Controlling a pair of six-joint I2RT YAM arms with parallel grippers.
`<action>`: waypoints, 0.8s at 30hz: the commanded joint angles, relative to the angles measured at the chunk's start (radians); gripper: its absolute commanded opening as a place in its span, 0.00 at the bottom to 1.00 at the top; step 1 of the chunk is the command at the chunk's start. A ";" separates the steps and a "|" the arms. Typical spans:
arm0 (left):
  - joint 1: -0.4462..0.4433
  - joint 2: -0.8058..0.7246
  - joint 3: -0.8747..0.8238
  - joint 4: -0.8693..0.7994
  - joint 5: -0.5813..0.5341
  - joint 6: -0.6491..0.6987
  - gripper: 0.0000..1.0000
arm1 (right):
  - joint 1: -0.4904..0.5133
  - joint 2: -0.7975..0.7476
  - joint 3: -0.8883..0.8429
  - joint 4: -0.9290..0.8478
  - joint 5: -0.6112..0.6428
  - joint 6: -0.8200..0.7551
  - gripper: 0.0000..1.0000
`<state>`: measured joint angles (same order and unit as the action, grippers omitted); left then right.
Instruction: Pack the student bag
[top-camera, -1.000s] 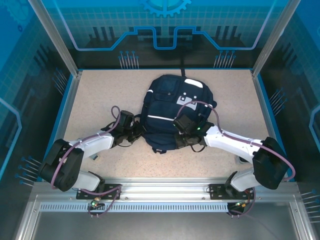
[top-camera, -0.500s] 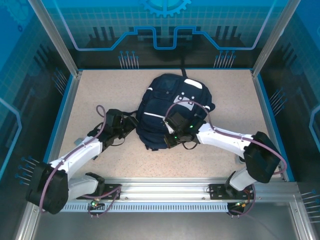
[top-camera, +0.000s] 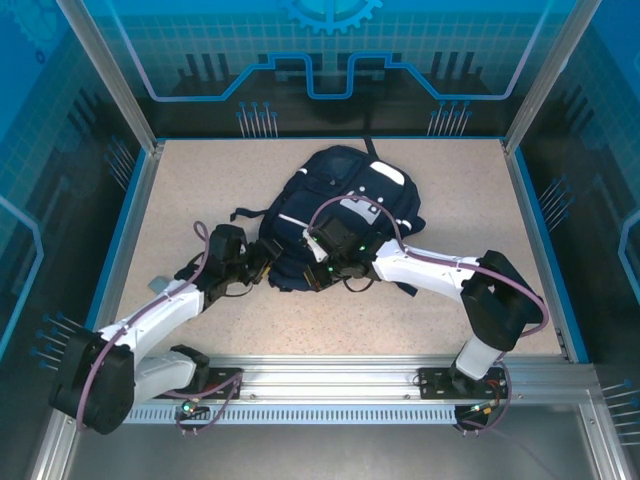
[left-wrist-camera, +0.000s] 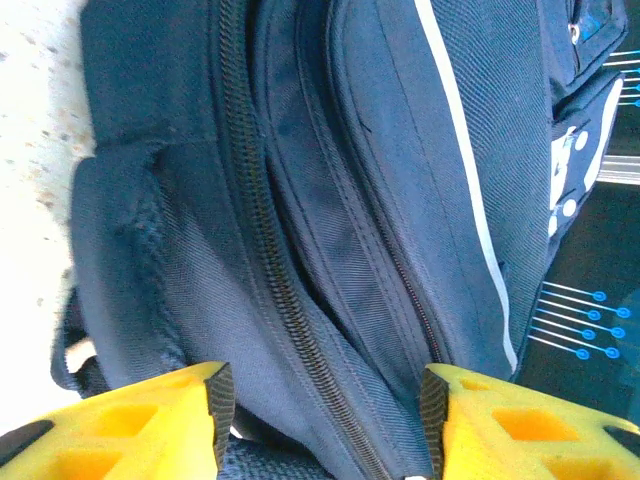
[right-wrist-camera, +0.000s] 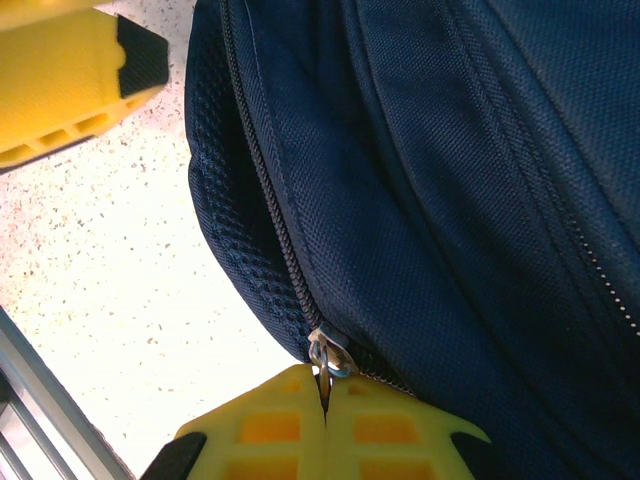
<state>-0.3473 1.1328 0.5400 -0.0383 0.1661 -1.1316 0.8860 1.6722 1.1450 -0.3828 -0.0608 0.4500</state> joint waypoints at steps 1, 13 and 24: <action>-0.020 0.045 0.028 0.036 0.032 -0.022 0.51 | 0.027 -0.008 0.018 0.043 -0.051 -0.017 0.00; -0.032 0.189 0.069 0.071 0.012 -0.049 0.48 | 0.039 -0.017 0.005 -0.003 -0.017 -0.038 0.00; -0.032 0.220 0.081 0.029 -0.054 -0.004 0.11 | 0.042 -0.082 -0.070 -0.100 0.188 -0.035 0.00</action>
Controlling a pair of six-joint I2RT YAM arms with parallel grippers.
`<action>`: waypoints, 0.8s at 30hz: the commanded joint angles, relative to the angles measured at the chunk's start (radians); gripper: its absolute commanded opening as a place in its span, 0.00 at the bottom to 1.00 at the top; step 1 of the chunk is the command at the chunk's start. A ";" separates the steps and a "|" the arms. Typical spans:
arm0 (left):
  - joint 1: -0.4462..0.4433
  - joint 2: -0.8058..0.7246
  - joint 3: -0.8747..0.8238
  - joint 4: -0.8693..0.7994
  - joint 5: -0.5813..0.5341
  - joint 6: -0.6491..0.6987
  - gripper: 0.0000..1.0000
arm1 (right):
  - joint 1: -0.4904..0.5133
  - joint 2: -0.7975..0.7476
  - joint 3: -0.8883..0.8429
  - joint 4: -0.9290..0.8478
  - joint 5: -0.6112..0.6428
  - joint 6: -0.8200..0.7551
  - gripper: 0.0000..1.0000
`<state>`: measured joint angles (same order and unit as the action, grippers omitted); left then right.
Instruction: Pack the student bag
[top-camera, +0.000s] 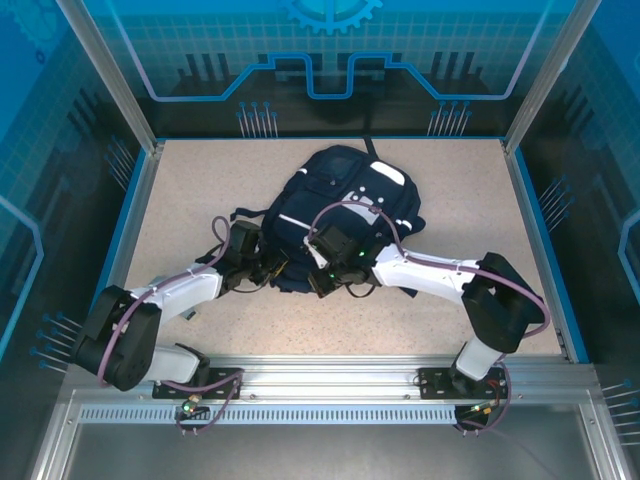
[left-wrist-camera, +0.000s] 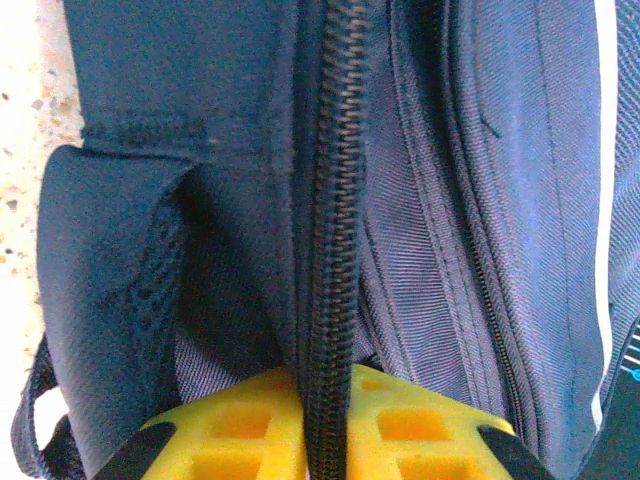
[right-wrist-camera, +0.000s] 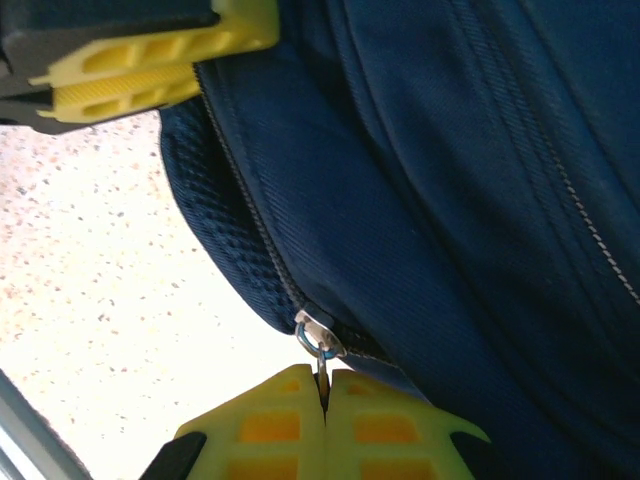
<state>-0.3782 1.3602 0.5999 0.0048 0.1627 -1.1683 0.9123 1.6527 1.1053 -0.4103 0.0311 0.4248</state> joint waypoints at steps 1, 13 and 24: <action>0.000 -0.013 0.020 -0.019 -0.057 0.039 0.10 | 0.014 -0.071 -0.045 -0.081 0.125 -0.013 0.00; 0.012 -0.112 0.013 -0.113 -0.120 0.101 0.02 | -0.144 -0.214 -0.268 -0.123 0.302 0.043 0.00; 0.019 -0.187 0.008 -0.175 -0.134 0.131 0.00 | -0.255 -0.252 -0.283 -0.116 0.293 0.073 0.00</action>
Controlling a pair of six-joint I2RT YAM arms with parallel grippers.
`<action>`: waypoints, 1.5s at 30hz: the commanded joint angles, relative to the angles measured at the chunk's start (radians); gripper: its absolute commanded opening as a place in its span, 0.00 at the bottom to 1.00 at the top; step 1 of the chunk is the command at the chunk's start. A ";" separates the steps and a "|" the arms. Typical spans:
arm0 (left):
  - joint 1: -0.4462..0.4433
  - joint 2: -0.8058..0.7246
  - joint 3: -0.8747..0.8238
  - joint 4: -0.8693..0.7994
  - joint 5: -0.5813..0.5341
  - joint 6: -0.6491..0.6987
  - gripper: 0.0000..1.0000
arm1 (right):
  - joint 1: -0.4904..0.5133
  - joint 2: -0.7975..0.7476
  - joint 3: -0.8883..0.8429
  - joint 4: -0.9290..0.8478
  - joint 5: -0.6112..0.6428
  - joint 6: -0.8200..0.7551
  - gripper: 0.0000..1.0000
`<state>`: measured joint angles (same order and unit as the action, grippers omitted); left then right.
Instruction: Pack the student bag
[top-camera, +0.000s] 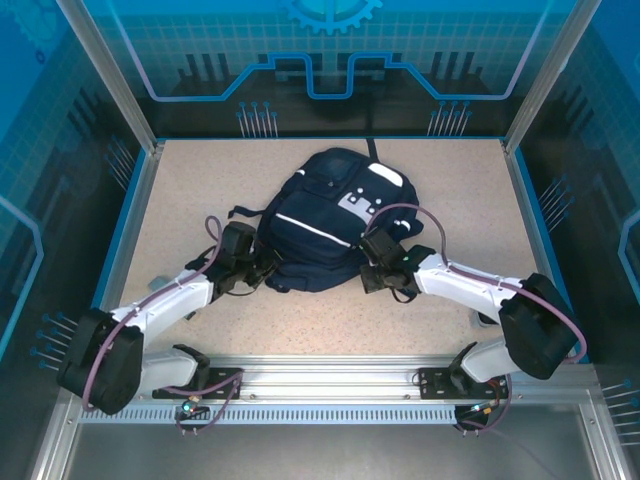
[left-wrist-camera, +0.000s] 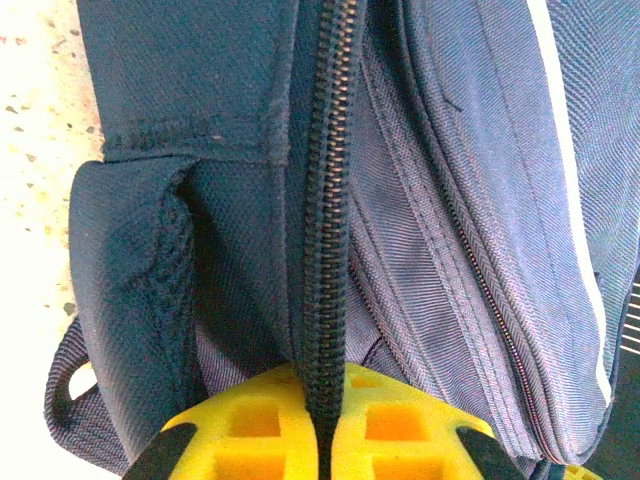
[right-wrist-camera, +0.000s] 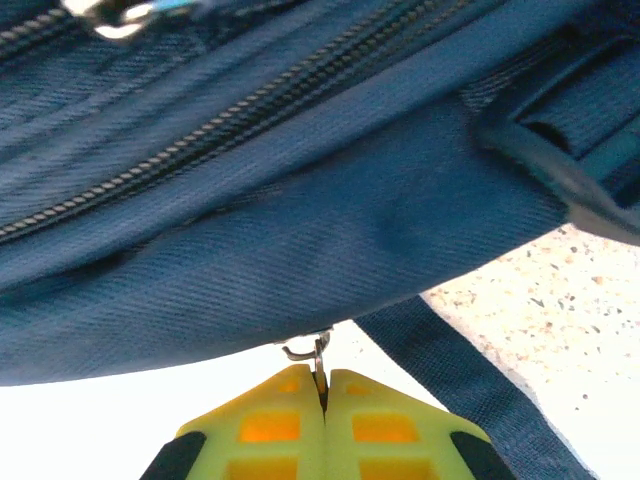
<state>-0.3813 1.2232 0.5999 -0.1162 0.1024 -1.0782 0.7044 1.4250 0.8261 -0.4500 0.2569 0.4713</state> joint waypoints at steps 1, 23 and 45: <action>0.022 -0.055 0.009 -0.063 -0.074 0.045 0.00 | -0.061 -0.022 -0.003 -0.075 0.064 0.024 0.00; 0.033 -0.085 0.027 -0.171 0.095 0.198 0.17 | -0.275 0.125 0.150 -0.002 -0.111 -0.067 0.05; -0.277 0.252 0.507 -0.385 -0.144 1.105 0.82 | -0.425 -0.122 0.083 0.076 -0.424 0.091 0.84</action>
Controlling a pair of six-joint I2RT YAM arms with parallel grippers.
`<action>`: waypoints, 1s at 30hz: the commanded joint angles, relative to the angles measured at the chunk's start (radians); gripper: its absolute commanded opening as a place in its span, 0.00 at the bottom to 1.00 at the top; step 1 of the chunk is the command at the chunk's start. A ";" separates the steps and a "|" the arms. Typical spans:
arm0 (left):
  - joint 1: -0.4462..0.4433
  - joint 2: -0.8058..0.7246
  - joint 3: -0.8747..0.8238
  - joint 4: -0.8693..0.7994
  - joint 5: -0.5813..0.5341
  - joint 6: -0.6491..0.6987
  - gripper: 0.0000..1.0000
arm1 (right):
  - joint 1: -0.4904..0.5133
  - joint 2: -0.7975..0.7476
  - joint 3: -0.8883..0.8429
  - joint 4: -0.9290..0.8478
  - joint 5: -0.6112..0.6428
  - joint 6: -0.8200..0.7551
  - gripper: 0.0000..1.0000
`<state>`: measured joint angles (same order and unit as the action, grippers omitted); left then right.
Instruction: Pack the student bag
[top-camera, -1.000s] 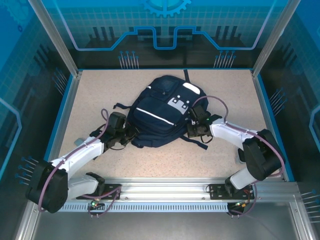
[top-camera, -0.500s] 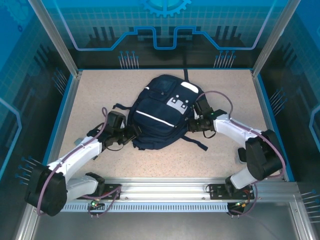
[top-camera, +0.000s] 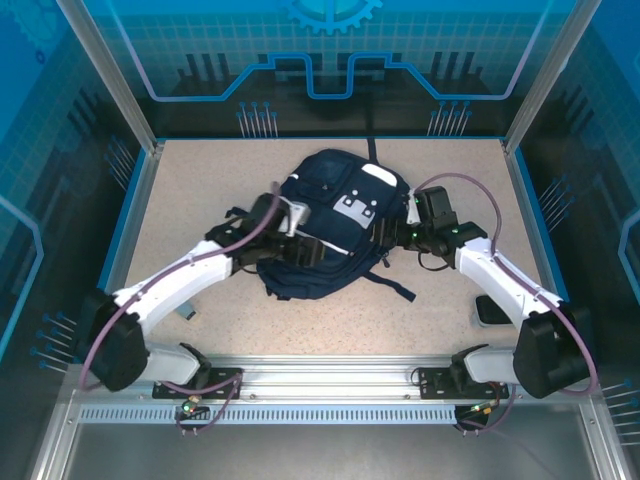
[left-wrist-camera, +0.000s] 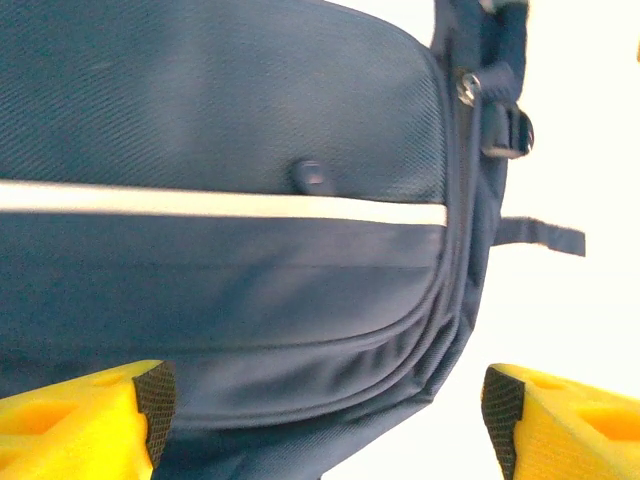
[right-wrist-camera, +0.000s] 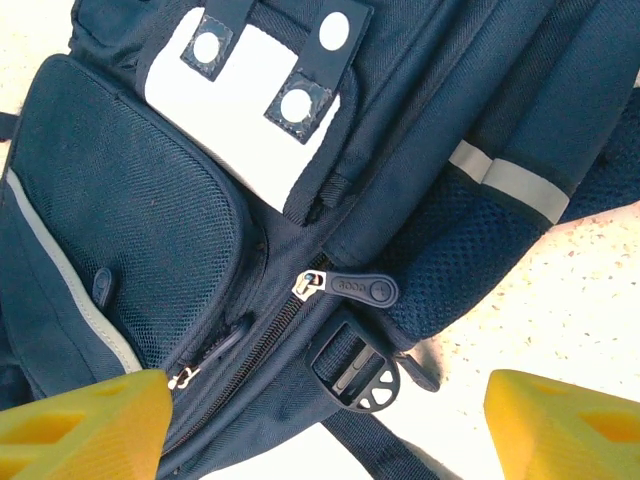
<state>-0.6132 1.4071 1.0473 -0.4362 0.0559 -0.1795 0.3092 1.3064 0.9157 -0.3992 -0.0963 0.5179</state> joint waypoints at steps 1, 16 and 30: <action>-0.062 0.107 0.090 -0.079 -0.114 0.228 0.81 | -0.041 -0.002 -0.009 0.029 -0.080 0.047 0.85; -0.160 0.382 0.257 -0.132 -0.220 0.398 0.74 | -0.112 0.075 0.019 0.024 -0.134 0.050 0.87; -0.158 0.339 0.257 -0.044 -0.303 0.412 0.22 | -0.111 0.112 0.061 -0.015 -0.164 -0.039 0.85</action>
<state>-0.7807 1.8095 1.3079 -0.5343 -0.2169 0.2230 0.2085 1.3956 0.9363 -0.3943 -0.2207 0.5308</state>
